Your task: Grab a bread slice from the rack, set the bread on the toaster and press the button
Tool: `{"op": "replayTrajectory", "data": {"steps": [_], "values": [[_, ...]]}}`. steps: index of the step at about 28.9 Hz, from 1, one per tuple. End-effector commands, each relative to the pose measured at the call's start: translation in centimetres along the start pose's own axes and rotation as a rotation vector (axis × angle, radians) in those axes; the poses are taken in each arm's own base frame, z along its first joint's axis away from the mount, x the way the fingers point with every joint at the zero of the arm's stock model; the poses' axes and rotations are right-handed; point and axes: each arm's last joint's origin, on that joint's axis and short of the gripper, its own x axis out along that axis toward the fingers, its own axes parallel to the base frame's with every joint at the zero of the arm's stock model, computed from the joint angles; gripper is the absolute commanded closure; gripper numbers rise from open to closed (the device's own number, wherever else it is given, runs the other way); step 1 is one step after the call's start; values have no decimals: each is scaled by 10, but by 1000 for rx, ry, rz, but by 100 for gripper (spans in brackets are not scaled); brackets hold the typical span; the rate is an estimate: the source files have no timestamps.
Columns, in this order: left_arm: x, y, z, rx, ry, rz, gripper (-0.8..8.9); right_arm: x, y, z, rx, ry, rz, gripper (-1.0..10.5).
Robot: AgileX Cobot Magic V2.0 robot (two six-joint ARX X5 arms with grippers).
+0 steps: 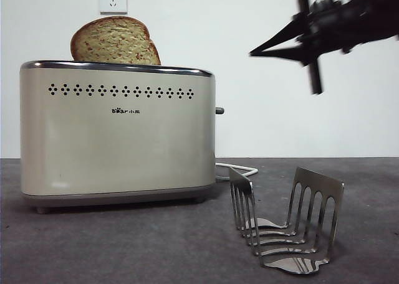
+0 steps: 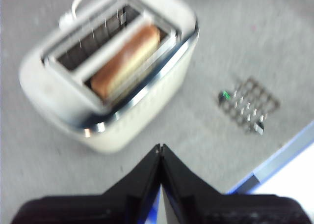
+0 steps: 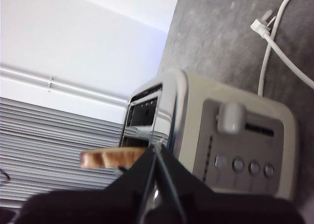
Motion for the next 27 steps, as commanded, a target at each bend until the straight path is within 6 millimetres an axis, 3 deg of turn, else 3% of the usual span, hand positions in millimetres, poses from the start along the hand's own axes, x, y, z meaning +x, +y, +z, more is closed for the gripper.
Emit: {"op": "replayTrajectory", "data": {"steps": [1, 6, 12, 21, 27], "values": [[6, 1, -12, -30, 30, 8, 818, 15, -7, 11, 30, 42, 31, 955], [16, 2, -31, -63, 81, 14, 818, 43, -19, 24, 62, 98, 38, 955], [18, 3, -36, -67, 92, 16, 818, 66, -38, 28, 101, 145, 19, 955], [18, 3, -36, -66, 92, 16, 818, 77, -72, 19, 177, 167, -48, 955], [18, 3, -36, -66, 92, 16, 818, 79, -81, 13, 183, 182, -81, 955]]}}
